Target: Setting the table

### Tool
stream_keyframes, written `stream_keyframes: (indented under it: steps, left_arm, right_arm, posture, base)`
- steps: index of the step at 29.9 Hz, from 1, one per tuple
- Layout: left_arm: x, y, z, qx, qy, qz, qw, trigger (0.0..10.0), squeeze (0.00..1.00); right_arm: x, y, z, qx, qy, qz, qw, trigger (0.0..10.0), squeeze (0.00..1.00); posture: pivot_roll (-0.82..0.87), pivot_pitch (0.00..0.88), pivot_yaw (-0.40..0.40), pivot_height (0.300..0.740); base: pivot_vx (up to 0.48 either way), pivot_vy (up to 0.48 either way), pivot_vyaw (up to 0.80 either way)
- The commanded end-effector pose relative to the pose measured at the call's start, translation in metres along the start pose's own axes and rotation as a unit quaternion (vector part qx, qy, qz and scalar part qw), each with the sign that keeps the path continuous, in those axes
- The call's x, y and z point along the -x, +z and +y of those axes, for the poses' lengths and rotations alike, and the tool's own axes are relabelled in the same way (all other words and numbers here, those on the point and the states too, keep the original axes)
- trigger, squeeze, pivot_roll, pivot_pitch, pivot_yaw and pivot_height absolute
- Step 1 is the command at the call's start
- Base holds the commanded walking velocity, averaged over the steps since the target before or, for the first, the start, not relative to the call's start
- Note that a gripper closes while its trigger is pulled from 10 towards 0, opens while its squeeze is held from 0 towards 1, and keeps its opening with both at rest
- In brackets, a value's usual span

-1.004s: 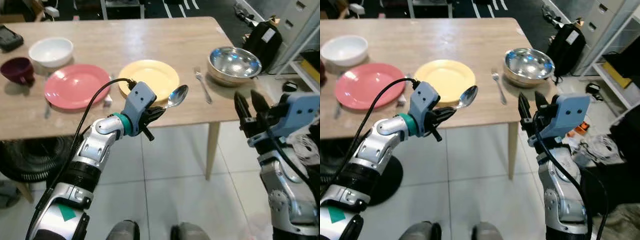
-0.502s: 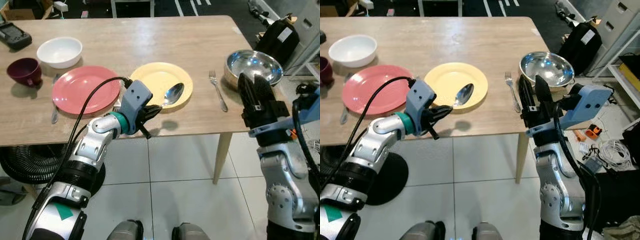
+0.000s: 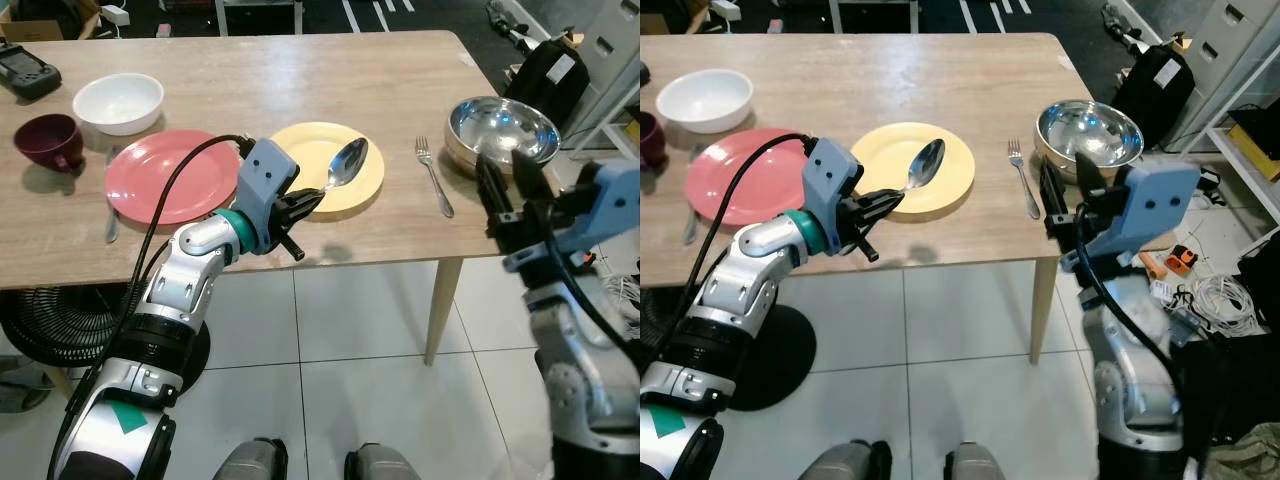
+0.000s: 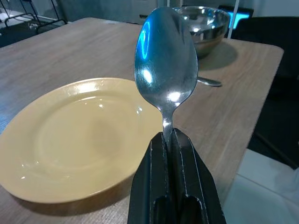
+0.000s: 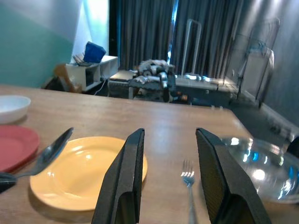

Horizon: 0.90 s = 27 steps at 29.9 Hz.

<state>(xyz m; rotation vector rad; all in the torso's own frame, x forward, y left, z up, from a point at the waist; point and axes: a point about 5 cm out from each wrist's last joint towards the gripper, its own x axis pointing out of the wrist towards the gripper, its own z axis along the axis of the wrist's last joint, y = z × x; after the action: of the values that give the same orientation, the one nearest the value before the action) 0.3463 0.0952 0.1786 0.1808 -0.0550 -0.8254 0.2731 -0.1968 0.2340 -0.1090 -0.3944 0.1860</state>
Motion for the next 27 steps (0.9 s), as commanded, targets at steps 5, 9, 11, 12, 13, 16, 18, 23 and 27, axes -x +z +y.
stream_keyframes:
  steps: [5,9,11,12,13,16,18,23,27]
  left_arm:
    - [-0.001,-0.001,-0.005,0.003,-0.012,0.001,1.0,10.0,0.0]
    - [0.006,-0.007,-0.005,0.005,-0.002,0.01,1.0,10.0,0.0]
    - [0.008,-0.007,-0.004,0.006,0.002,0.011,1.0,10.0,0.0]
    - [0.009,-0.008,-0.004,0.007,0.005,0.011,1.0,10.0,0.0]
    - [0.009,-0.008,-0.004,0.007,0.005,0.011,1.0,10.0,0.0]
    - [0.011,-0.008,-0.002,0.007,0.01,0.012,1.0,10.0,0.0]
    - [0.01,-0.008,-0.002,0.006,0.01,0.012,1.0,10.0,0.0]
    - [0.008,0.0,0.004,0.0,0.033,-0.004,0.999,10.0,0.0]
    - [0.013,0.007,0.012,-0.007,0.059,-0.019,0.998,10.0,0.0]
  right_arm:
    - [-0.017,-0.015,0.008,0.004,0.059,0.032,0.998,10.0,0.0]
    - [-0.033,-0.033,0.031,-0.051,0.118,0.058,0.99,10.0,0.0]
    - [-0.035,-0.032,0.032,-0.056,0.115,0.054,0.99,10.0,0.0]
    - [-0.036,-0.031,0.032,-0.058,0.111,0.05,0.991,10.0,0.0]
    - [-0.036,-0.031,0.032,-0.058,0.111,0.05,0.991,10.0,0.0]
    - [-0.036,-0.03,0.025,-0.059,0.086,0.042,0.994,10.0,0.0]
    - [-0.034,-0.03,0.02,-0.054,0.069,0.04,0.995,10.0,0.0]
    - [-0.027,-0.027,-0.002,-0.02,0.0,0.037,0.999,10.0,0.0]
    - [-0.017,-0.03,-0.019,0.007,-0.042,0.048,0.998,10.0,0.0]
  posture:
    - [-0.01,0.01,0.048,0.74]
    - [0.02,0.01,0.03,0.74]
    - [0.02,0.01,0.027,0.74]
    - [0.03,0.01,0.025,0.74]
    - [0.03,0.01,0.025,0.74]
    - [0.03,0.011,0.028,0.74]
    - [0.02,0.011,0.033,0.74]
    - [0.01,0.012,0.037,0.74]
    - [0.01,0.015,0.04,0.74]
  base:
    - [0.0,0.0,0.0]
    - [0.0,0.0,0.0]
    - [0.0,0.0,0.0]
    - [0.0,0.0,0.0]
    - [0.0,0.0,0.0]
    - [0.0,0.0,0.0]
    - [0.0,0.0,0.0]
    - [0.0,0.0,0.0]
    - [0.0,0.0,0.0]
